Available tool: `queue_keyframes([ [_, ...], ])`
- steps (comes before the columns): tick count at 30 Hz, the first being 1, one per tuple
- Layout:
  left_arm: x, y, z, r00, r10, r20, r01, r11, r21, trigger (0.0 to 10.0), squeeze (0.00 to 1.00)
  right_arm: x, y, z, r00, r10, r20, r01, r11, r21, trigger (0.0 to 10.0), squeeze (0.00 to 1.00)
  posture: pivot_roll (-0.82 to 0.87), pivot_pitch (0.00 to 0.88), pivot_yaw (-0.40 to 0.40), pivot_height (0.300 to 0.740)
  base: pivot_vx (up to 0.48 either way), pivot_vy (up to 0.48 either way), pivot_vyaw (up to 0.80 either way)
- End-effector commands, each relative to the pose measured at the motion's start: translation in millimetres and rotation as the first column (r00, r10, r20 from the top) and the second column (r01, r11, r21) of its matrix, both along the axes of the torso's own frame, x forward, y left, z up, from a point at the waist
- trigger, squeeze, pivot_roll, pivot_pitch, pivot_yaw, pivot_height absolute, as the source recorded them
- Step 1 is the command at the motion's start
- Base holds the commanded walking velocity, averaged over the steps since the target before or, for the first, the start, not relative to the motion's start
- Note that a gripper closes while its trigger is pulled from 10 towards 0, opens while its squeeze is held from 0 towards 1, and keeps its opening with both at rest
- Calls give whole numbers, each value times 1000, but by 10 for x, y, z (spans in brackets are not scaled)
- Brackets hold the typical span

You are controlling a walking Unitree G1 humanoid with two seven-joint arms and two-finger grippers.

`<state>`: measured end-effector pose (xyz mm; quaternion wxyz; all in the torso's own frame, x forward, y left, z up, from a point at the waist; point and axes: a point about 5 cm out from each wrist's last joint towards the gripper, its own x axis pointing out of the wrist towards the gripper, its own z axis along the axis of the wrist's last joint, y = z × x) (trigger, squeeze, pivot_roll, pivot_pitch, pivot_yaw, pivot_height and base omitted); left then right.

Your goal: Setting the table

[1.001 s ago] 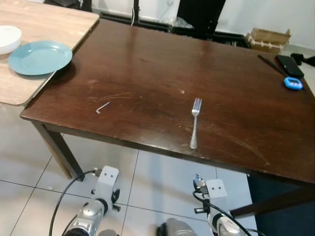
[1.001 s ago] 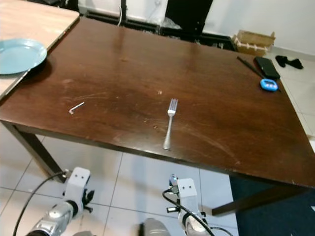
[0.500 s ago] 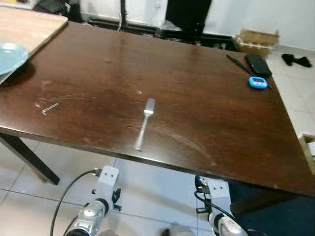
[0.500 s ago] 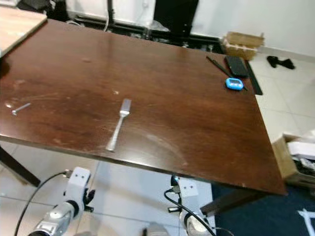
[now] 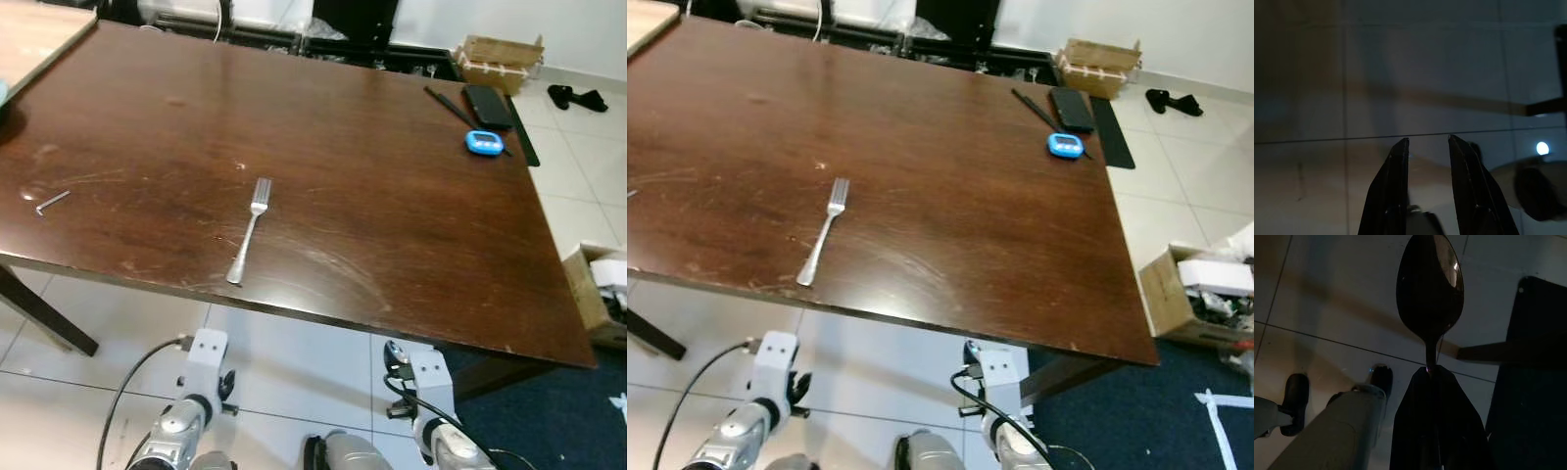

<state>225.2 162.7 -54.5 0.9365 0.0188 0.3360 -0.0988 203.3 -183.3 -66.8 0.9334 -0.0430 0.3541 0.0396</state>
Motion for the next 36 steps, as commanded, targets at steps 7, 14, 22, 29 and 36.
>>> queue_keyframes([
  [7,-53,0,-34,1000,-1,-11,1,1000,12,10000,0,-35,-68,-16,1000,-20,-18,20,1000,-11,10000,0,37,52,-37,740,0,0,0],
  [14,-168,3,-129,995,-26,-93,31,998,57,10000,0,-107,-71,-64,998,-31,-62,32,999,14,10000,0,35,52,-35,740,0,0,0],
  [22,-275,36,-195,990,18,-139,-11,999,50,10000,0,-367,-146,-222,950,-193,-246,218,973,78,10000,0,35,54,-33,740,0,0,0],
  [29,-266,48,-189,991,21,-133,-12,998,68,10000,0,-446,-283,-238,906,-335,-260,362,930,62,10000,0,29,59,-22,740,0,0,0],
  [36,-223,31,-169,992,26,-120,-17,997,78,10000,0,-453,-287,-235,918,-309,-248,334,941,62,10000,0,17,59,-6,740,0,0,-229],
])
